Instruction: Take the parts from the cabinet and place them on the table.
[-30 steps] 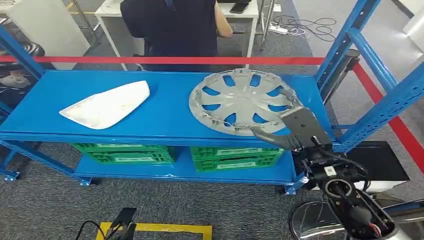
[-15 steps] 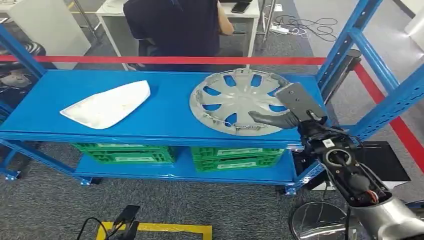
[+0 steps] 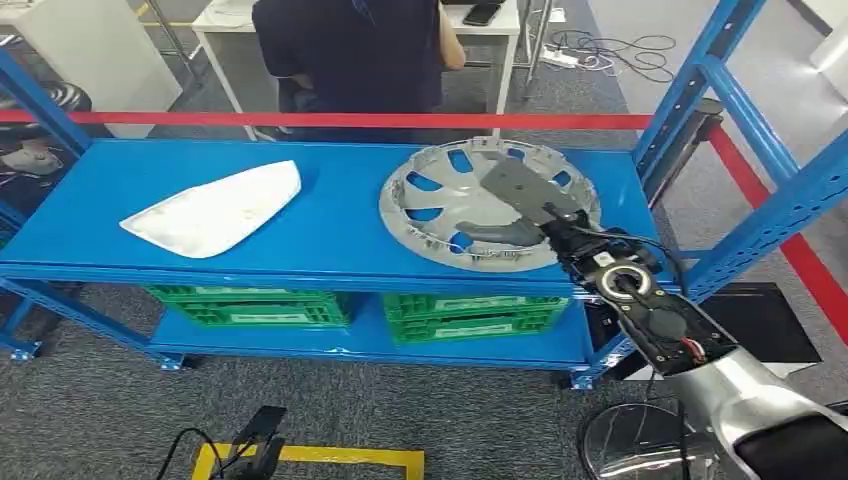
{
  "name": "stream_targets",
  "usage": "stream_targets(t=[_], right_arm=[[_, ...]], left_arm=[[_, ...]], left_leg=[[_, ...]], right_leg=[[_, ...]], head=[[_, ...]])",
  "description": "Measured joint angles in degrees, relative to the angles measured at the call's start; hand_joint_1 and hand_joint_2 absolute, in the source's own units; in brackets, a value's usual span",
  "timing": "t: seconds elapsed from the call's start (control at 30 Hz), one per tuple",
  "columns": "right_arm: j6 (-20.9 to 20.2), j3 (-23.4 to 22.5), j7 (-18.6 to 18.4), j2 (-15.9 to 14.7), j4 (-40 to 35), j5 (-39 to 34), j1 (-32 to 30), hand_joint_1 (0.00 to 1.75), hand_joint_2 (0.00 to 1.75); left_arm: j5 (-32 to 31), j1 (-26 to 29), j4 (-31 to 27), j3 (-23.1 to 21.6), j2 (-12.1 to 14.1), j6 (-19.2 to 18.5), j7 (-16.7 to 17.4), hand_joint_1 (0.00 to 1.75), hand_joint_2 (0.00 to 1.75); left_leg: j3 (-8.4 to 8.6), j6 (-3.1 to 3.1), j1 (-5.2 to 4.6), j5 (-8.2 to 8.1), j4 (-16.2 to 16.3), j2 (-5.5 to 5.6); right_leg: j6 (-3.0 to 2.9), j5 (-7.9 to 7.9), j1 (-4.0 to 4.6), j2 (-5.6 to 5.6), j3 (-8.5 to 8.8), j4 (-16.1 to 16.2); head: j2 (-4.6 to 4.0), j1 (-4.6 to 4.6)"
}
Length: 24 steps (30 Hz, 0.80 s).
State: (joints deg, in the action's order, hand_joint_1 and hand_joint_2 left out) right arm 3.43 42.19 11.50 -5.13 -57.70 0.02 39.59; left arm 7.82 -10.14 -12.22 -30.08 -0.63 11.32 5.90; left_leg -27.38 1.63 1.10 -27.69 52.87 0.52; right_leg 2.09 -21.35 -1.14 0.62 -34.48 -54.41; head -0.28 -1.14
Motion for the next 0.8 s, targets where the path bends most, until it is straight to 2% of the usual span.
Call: stream_targets(t=[0.23, 0.37, 0.5, 0.67, 0.8], right_arm=[[-0.55, 2.01, 1.66, 2.44, 5.59, -1.26, 1.63, 0.00, 1.75], [-2.36, 2.51, 3.93, 4.13, 8.43, -4.37, 1.95, 0.00, 1.75], [-3.15, 3.36, 4.61, 6.27, 11.14, -4.81, 2.45, 0.00, 1.75], [-3.32, 5.26, 2.10, 8.26, 14.70, -1.93, 3.38, 0.00, 1.75], [-2.99, 6.25, 0.09, 8.65, 16.85, -1.94, 3.90, 0.00, 1.75]], left_arm=[[0.00, -0.18, 0.00, -0.28, -0.02, -0.26, 0.28, 0.00, 0.00], [-0.18, -0.50, 0.00, -1.03, -0.15, -0.57, 0.79, 0.00, 0.00], [-0.17, -0.88, 0.00, -1.53, -0.31, -0.81, 0.85, 0.00, 0.00], [-0.17, -1.00, 0.00, -2.34, -0.48, -0.96, 1.20, 0.00, 0.00], [-0.07, -1.04, 0.00, -2.77, -0.48, -0.96, 1.46, 0.00, 0.00]], left_leg=[[0.00, 0.02, 0.00, 0.02, 0.00, 0.03], [-0.01, 0.02, 0.00, 0.02, 0.00, 0.04], [0.00, 0.02, 0.01, 0.02, 0.00, 0.03], [0.01, 0.03, 0.01, 0.03, 0.00, 0.03], [0.03, 0.04, 0.00, 0.04, 0.02, 0.03]], right_leg=[[0.00, 0.00, 0.00, -0.02, -0.01, 0.00], [0.00, 0.00, 0.00, -0.03, -0.01, 0.00], [-0.01, 0.00, 0.02, -0.01, -0.01, 0.00], [-0.01, 0.01, 0.02, 0.00, -0.01, 0.00], [-0.01, 0.01, 0.01, 0.00, 0.00, 0.00]], head=[[0.00, 0.06], [0.00, 0.11], [0.00, 0.11], [0.00, 0.15], [0.00, 0.18]])
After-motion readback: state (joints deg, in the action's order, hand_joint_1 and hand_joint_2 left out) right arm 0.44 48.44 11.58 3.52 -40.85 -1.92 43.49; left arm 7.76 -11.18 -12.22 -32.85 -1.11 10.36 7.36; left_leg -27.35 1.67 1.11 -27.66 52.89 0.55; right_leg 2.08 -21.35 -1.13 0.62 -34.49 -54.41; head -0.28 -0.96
